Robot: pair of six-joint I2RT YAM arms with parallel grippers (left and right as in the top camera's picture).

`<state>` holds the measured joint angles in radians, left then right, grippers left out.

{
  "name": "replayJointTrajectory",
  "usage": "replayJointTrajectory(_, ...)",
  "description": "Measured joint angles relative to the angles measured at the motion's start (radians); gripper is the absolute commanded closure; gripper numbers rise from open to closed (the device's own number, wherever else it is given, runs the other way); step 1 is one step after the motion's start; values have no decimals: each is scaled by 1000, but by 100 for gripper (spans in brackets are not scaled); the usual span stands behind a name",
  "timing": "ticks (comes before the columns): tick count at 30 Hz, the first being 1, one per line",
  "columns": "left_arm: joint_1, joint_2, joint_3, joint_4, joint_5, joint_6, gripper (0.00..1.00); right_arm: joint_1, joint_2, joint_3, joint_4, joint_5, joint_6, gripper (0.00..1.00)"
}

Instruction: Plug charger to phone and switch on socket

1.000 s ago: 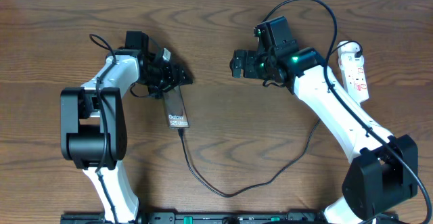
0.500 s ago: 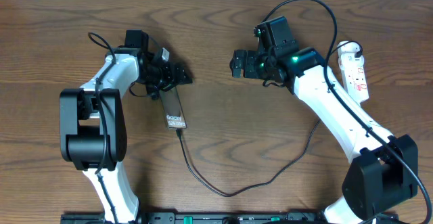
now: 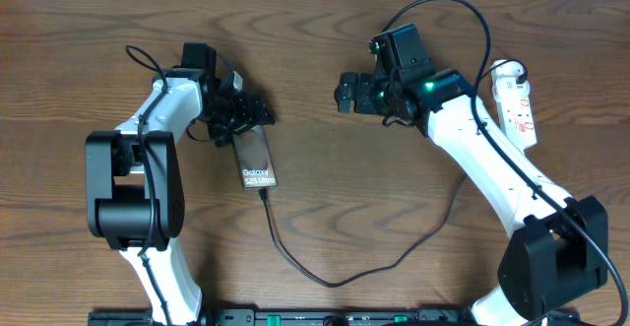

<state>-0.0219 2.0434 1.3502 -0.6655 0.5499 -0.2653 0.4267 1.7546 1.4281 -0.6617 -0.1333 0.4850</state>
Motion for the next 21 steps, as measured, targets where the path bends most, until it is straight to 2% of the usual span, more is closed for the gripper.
replayJointTrajectory(21,0,-3,3,-7,-33,0,15,0,0,0,0,0,0,1)
